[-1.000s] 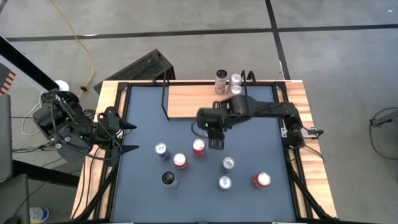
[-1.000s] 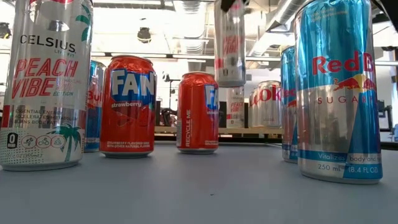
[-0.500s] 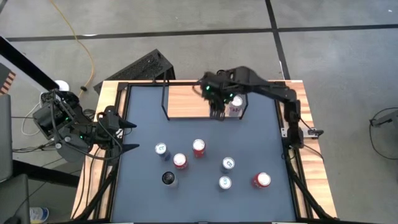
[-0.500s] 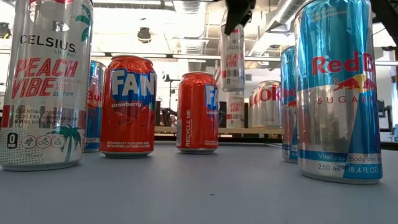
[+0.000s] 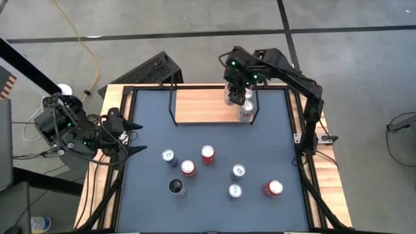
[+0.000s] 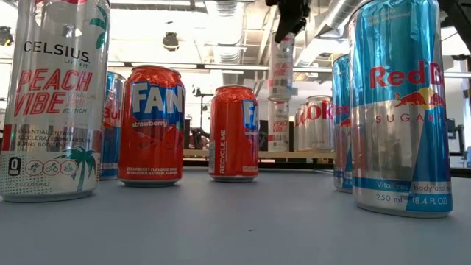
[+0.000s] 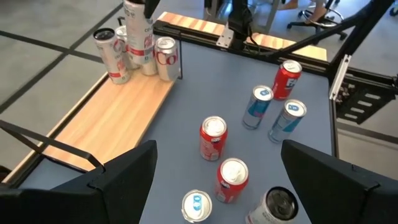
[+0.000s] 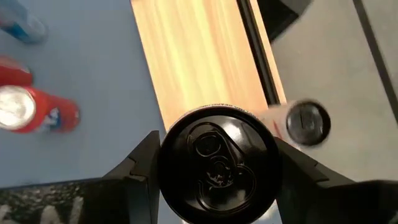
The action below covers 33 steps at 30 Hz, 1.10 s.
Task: Place canned beverage on shelf
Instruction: Put the white soda can on the shelf aligned with the other white soda can
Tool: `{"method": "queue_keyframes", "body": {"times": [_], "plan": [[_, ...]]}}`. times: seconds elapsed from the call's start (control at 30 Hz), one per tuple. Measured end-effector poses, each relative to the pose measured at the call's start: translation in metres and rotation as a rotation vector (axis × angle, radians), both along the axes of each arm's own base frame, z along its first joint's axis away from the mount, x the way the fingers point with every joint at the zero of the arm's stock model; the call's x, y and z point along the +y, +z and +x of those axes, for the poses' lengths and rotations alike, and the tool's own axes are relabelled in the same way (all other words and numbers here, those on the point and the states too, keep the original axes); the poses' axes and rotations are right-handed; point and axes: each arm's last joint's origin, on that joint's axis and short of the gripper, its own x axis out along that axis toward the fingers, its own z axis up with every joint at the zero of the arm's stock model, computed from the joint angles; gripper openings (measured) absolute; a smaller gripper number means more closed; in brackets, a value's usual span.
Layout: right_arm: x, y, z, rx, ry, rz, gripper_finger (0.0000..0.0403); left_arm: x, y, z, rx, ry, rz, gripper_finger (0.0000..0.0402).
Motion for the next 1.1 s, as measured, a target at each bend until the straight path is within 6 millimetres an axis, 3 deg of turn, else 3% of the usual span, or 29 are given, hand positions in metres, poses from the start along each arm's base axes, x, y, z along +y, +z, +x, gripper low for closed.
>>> {"method": "queue_keyframes", "body": {"times": [0.13, 0.57, 1.1], "plan": [[-0.006, -0.005, 0.004, -0.022, 0.028, -0.001, 0.0204, 0.001, 0.000, 0.000, -0.011, 0.016, 0.005, 0.0332], [-0.022, -0.055, 0.015, 0.109, 0.062, 0.047, 0.0204, 0.001, 0.001, 0.000, -0.024, 0.035, 0.007, 0.0332], [-0.046, -0.053, 0.010, 0.024, 0.024, 0.053, 0.0204, 0.001, 0.001, 0.000, -0.030, 0.047, -0.017, 0.0332]]}}
